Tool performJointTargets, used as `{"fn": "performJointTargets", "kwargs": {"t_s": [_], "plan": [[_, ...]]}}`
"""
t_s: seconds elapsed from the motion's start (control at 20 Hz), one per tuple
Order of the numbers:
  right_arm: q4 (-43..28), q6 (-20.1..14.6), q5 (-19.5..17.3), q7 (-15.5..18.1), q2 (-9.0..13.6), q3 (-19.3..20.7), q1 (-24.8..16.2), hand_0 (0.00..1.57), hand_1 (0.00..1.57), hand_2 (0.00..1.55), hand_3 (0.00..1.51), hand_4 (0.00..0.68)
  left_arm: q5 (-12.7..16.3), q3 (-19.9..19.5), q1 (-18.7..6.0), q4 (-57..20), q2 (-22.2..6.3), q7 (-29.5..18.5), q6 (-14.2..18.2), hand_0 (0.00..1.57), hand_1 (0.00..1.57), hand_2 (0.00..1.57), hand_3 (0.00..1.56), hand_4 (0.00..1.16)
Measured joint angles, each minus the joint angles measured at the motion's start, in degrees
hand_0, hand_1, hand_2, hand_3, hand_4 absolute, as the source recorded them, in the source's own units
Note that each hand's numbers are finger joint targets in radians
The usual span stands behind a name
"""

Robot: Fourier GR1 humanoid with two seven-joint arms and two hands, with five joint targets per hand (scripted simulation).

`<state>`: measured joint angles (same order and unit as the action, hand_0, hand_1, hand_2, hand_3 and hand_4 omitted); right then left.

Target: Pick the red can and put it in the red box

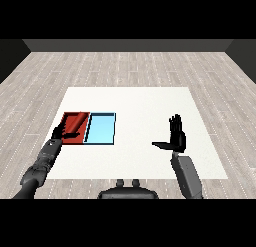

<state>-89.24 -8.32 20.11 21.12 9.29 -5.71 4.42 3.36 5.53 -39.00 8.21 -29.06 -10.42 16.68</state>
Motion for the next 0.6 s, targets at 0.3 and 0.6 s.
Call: {"fn": "performJointTargets", "kwargs": {"t_s": [0.3,0.6], "plan": [[0.37,2.36,1.09,1.09,0.50,0.37,-0.54,0.00,0.00,0.00,0.00,0.000,11.80,-10.99,-1.23,10.20,1.86,-15.24,-8.87,0.00,0.00,0.00,0.00,0.00],[1.21,3.90,0.13,2.12,1.48,-0.15,-0.81,0.00,0.00,0.00,0.00,0.000,20.01,-15.38,2.60,21.72,10.72,-27.81,-20.38,0.00,0.00,0.00,0.00,0.00]]}}
